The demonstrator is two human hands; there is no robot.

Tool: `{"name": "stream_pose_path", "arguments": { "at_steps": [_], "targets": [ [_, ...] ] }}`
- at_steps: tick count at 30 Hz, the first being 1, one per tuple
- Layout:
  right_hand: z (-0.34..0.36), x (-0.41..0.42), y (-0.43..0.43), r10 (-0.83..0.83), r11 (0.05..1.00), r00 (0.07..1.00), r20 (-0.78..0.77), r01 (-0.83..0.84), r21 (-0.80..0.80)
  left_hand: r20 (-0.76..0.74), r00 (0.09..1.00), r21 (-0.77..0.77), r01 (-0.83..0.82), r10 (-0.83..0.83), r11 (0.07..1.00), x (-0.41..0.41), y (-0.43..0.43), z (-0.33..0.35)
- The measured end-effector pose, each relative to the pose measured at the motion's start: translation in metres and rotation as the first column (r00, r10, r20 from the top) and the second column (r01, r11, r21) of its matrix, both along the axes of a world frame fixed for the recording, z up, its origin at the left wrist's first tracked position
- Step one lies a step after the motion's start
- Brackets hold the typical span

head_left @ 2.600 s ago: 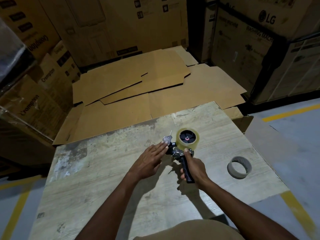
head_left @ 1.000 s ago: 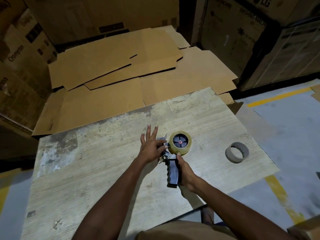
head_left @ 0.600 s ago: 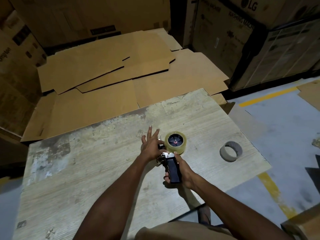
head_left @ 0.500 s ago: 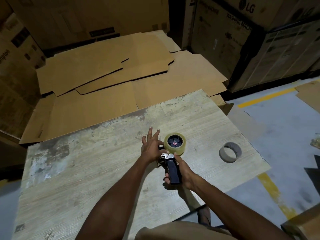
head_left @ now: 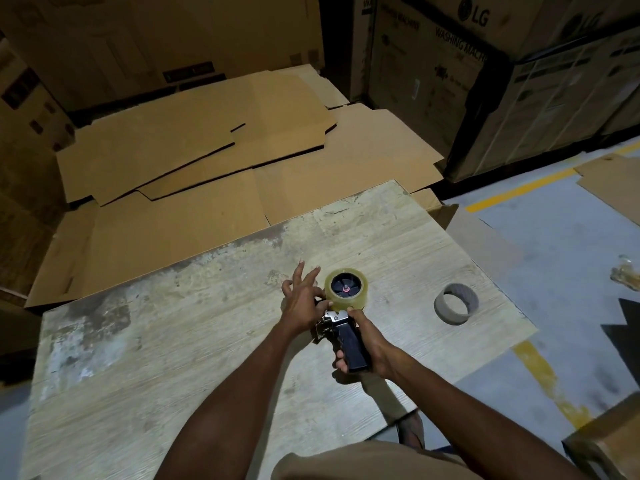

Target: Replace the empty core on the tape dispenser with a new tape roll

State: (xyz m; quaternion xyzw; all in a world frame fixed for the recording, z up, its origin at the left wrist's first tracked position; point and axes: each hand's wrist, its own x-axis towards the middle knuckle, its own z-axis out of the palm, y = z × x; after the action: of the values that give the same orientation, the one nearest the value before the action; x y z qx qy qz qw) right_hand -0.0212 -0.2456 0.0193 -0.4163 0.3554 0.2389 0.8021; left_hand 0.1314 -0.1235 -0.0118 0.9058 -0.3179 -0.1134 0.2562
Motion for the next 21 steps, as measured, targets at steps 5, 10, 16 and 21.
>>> {"name": "stream_pose_path", "arguments": {
  "at_steps": [5,10,16,21],
  "targets": [
    [0.001,-0.002,-0.004,0.020,0.999,1.000,-0.001,-0.020,-0.034,0.027,1.000,-0.010,-0.004,0.004,1.000,-0.004,0.001,-0.003],
    [0.008,-0.005,-0.010,0.056,0.993,0.998,-0.002,-0.056,-0.106,0.089,0.996,0.008,-0.015,0.014,1.000,-0.009,-0.001,-0.005],
    [0.011,-0.008,-0.018,0.066,0.973,0.997,-0.025,-0.070,-0.218,0.197,0.980,0.014,-0.017,0.014,1.000,-0.019,-0.004,-0.008],
    [0.014,-0.011,-0.023,0.062,0.951,0.998,-0.019,-0.065,-0.301,0.149,0.986,-0.084,-0.059,0.071,0.995,-0.024,-0.006,-0.015]
  ]
}}
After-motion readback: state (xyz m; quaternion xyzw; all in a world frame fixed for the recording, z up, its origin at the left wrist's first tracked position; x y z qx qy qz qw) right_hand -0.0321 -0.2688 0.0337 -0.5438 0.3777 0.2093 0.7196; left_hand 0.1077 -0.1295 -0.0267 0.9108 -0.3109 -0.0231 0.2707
